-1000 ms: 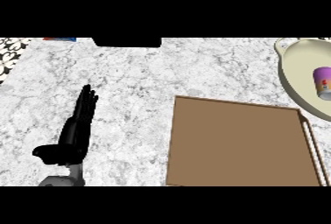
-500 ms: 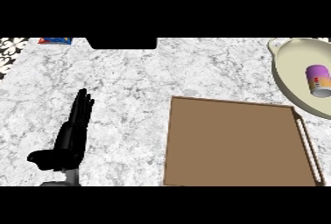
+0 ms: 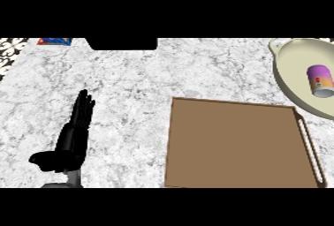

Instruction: Pick the can from the tray and place it in the pot

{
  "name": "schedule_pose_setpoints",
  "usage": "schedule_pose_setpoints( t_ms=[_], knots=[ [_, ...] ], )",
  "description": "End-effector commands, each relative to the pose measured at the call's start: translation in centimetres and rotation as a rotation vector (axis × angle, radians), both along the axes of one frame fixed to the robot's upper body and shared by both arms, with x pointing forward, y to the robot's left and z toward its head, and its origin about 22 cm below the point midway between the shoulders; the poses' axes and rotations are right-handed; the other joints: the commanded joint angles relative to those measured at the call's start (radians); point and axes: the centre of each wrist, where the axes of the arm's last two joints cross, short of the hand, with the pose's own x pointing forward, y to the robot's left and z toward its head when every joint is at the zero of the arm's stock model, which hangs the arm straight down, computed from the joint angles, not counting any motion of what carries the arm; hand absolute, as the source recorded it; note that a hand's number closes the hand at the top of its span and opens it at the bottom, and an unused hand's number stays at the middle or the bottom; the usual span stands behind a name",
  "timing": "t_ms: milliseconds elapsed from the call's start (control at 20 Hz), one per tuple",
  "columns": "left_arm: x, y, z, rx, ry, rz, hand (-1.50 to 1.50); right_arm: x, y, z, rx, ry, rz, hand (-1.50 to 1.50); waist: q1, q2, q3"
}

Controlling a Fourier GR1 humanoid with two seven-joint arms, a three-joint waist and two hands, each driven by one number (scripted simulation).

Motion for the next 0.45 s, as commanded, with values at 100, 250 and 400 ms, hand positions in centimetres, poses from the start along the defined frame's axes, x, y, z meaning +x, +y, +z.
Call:
schedule_pose_setpoints(
  t_ms=[100,250,400],
  knots=[
    [-1.3,1.1,0.1,-0.019,-0.01,0.009,0.0,-4.4,0.8,-0.1,-0.029,-0.041,-0.088,-1.5,0.002,0.0,-0.001],
    [-0.8,-1.1,0.5,-0.007,0.007,0.007,0.0,-5.3,2.7,-0.7,-0.073,-0.096,-0.136,-1.5,0.003,0.0,0.0],
    [-0.3,1.5,0.5,-0.008,0.012,-0.014,0.0,-7.5,2.3,-0.4,-0.088,-0.092,-0.172,-1.5,0.003,0.001,0.0]
  ],
)
